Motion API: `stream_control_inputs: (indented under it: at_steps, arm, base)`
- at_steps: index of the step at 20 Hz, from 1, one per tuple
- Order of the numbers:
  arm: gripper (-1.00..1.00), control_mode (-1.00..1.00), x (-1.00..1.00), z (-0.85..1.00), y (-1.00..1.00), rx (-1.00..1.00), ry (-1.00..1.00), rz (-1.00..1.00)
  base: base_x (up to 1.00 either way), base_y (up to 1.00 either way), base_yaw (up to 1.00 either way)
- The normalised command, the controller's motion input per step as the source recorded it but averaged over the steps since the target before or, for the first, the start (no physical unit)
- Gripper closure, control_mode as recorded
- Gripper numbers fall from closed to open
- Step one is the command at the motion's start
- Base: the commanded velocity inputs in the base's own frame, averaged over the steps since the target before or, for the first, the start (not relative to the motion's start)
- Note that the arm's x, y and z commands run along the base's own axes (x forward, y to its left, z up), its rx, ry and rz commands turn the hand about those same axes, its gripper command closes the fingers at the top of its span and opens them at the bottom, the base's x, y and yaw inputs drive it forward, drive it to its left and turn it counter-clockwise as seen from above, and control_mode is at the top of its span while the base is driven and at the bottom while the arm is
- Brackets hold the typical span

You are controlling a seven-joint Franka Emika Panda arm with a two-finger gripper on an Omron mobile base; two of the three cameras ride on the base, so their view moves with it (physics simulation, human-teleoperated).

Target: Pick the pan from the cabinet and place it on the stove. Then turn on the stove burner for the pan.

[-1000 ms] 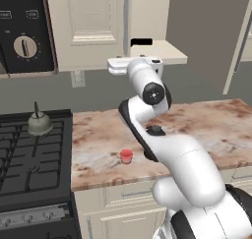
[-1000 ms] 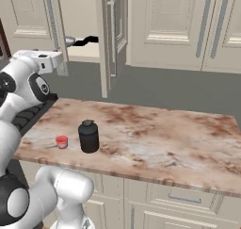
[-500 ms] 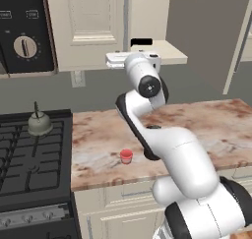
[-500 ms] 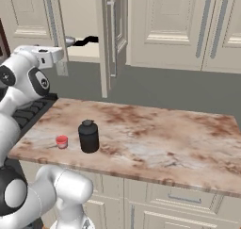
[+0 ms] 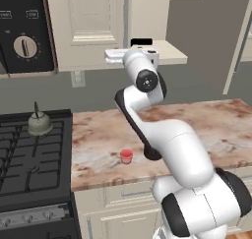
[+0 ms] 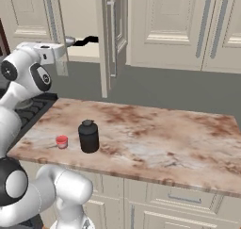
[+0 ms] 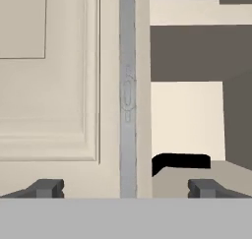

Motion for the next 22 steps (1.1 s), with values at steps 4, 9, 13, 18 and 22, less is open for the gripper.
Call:
stream_control_inputs:
  at_steps: [4,9,13,18,22]
  arm:
    - [-1.00,-1.00,0.19,0.00,0.00,0.00,0.00,0.00]
    - [-1.00,-1.00,0.17,0.00,0.00,0.00,-0.02,0.00]
    - [-1.00,-1.00,0.18,0.00,0.00,0.00,-0.01,0.00]
    - [-1.00,-1.00,0.20,0.00,0.03,0.00,-0.01,0.00]
    - [-1.00,-1.00,0.20,0.00,0.02,0.00,0.00,0.00]
  base:
    - [0.00,0.00,0.00]
    - [0.00,0.00,0.00]
    - [0.00,0.00,0.00]
    - [0.00,0.00,0.00]
    - [0.00,0.00,0.00]
